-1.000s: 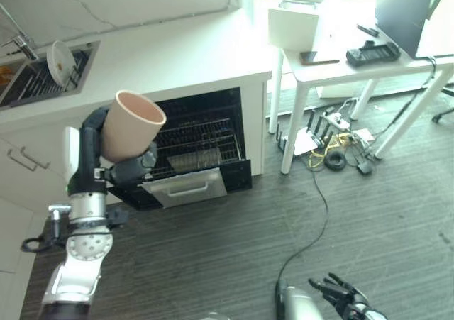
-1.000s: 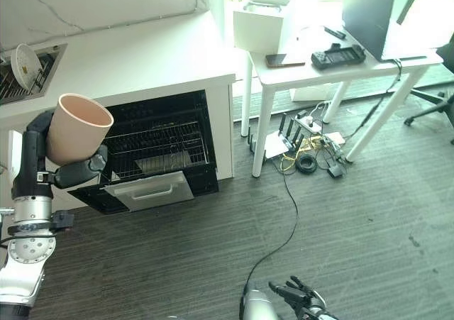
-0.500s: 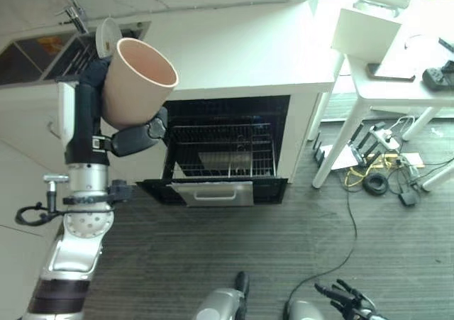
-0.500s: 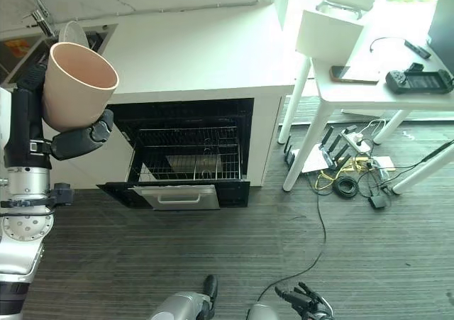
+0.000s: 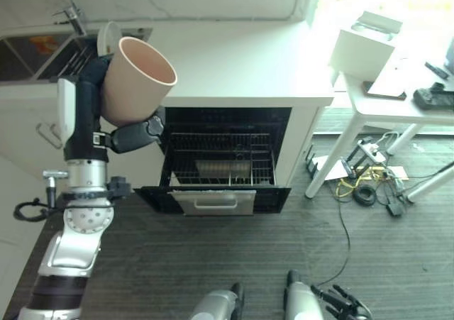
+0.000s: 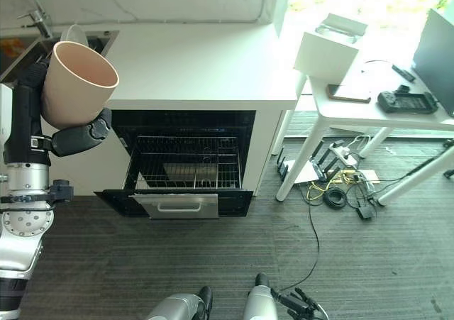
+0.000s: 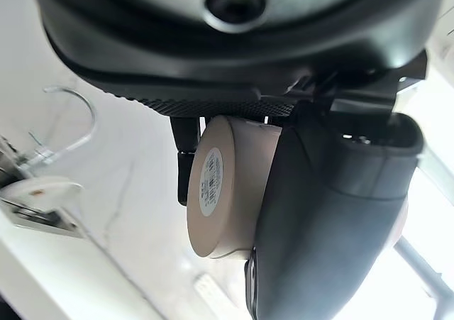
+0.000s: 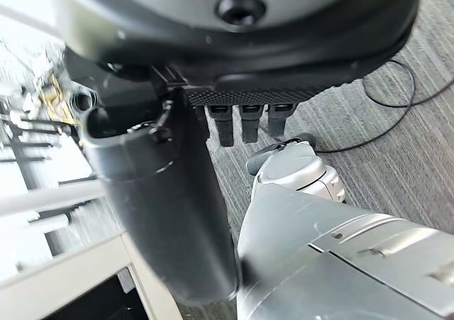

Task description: Place the dishes in the dishwasher.

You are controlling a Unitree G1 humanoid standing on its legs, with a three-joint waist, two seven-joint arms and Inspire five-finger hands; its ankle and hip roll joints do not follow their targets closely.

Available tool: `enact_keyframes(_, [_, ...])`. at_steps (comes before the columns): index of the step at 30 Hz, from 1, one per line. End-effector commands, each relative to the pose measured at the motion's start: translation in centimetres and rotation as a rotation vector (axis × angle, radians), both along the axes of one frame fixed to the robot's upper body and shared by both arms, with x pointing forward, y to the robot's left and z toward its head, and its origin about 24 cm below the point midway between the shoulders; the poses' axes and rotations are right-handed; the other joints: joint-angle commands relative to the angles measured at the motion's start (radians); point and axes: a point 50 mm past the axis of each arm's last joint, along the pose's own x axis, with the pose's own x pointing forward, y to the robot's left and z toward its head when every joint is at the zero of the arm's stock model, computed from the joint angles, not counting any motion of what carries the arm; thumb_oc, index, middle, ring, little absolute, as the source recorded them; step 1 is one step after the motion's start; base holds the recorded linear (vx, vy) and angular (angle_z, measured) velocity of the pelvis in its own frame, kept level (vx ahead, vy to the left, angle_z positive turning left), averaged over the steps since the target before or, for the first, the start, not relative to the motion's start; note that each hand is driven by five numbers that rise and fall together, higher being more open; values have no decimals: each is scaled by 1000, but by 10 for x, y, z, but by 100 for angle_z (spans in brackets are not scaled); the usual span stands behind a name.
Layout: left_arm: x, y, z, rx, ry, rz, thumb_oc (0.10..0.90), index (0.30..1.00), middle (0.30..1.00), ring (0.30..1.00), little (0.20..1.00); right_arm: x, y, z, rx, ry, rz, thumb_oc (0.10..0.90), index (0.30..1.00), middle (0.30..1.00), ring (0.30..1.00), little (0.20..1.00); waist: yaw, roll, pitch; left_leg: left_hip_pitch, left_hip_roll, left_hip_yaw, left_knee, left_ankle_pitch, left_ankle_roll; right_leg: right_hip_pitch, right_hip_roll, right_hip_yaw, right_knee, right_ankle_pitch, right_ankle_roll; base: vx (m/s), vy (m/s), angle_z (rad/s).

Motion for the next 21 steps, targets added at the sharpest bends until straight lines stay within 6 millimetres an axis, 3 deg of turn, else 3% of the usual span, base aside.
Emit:
enact_keyframes(1, [-9,-7,58,23,-266,-67,400,300,300,300,300,-11,-19,4,-68,39,36,800,900,900,900,900,-28,9,-67,160,70,36,-46,-206,-55,34,20,-45,-23,10,12,262,-245,40])
enact_keyframes(5, [-12,-10,58,22,-272,-63,400,300,300,300,300,-7,-21,5,-78,35,39,800,900,900,900,900,-22,11,-75,178,115,27,-46,-188,-87,68,36,-76,-23,-26,-20,267,-245,24])
enact_keyframes(7, [-12,-10,58,14,-269,-58,400,300,300,300,300,-3,-24,7,-78,24,32,800,900,900,900,900,-16,4,-69,179,134,31,-46,-152,-103,91,40,-82,-23,-43,-40,227,-241,12])
enact_keyframes(9, [-12,-10,59,-11,-269,-61,400,300,300,300,300,0,-25,8,-82,6,30,800,900,900,900,900,0,-10,-49,144,141,40,5,-52,-117,124,46,-75,-23,-62,-65,163,-205,18])
enact_keyframes(10, [-13,-10,59,-16,-267,-68,400,300,300,300,300,1,-27,9,-86,-2,19,800,900,900,900,900,5,-8,-39,110,138,40,45,-38,-120,134,54,-76,-23,-65,-74,90,-114,8])
enact_keyframes(13, [-12,-11,58,-26,-264,-88,400,300,300,300,300,4,-33,13,-93,-36,-32,800,900,900,900,900,11,7,-32,93,140,37,-46,-24,-126,144,67,-103,-23,-79,-83,53,61,18])
enact_keyframes(16, [-12,-12,54,-41,-268,-90,400,300,300,300,300,8,-39,17,-108,-72,-64,800,900,900,900,900,6,50,-24,1,189,17,-46,1,-174,166,90,-116,-23,-106,-80,17,208,37])
enact_keyframes(21, [-7,-18,41,-35,-234,-102,400,300,300,300,300,7,-46,21,-120,-102,-109,800,900,900,900,900,-9,70,-51,-12,203,23,-46,-18,-197,153,42,-135,-23,-111,-58,0,275,-13])
